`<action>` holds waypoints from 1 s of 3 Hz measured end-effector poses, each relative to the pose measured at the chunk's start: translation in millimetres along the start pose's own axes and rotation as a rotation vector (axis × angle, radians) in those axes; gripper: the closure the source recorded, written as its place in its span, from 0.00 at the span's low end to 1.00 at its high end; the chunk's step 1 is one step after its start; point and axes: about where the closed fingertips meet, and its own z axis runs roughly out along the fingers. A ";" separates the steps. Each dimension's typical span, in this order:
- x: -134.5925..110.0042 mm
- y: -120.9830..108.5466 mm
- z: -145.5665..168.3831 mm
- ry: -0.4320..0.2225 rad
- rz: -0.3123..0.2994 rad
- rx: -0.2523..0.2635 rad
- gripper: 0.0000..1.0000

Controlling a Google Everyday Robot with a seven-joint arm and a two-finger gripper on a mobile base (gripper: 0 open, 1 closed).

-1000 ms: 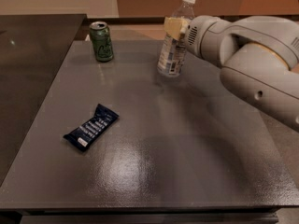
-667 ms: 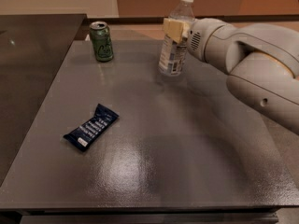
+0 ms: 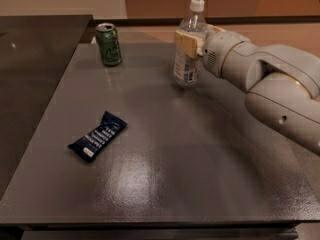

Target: Place blue plastic bottle upright

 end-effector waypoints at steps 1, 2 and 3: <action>-12.0 2.4 0.3 0.027 -0.057 0.008 1.00; -25.2 3.0 1.3 0.040 -0.118 0.006 1.00; -34.5 4.0 3.4 0.034 -0.142 -0.011 0.82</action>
Offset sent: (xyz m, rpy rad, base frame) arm 0.0019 0.0128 -0.0618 -0.1335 -0.1386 -0.0121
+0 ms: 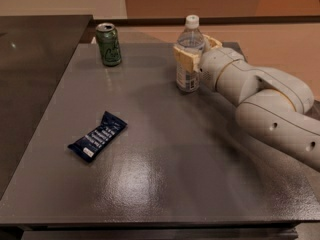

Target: Place blue plastic bottle upright

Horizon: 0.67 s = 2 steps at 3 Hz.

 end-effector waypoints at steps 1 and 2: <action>2.8 -1.5 0.8 0.004 -0.014 -0.002 0.59; 5.6 -3.4 1.3 0.007 -0.017 0.000 0.36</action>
Offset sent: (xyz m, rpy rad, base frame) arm 0.0000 0.0015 0.0023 -0.0111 -0.0108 -0.0026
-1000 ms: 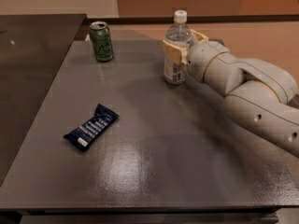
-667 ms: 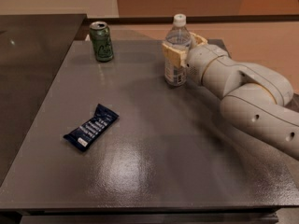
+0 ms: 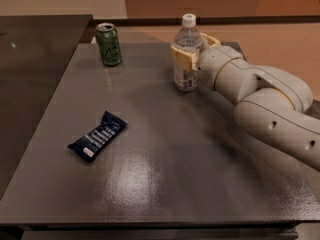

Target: Place blue plastic bottle upright

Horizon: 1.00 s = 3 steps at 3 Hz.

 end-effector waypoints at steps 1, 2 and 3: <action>2.9 -1.9 0.5 0.003 -0.003 0.002 0.12; 5.6 -3.8 0.9 0.006 -0.006 0.005 0.00; 5.7 -3.8 0.9 0.006 -0.006 0.005 0.00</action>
Offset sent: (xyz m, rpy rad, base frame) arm -0.0007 0.0019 0.0024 -0.0010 -0.0035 0.0024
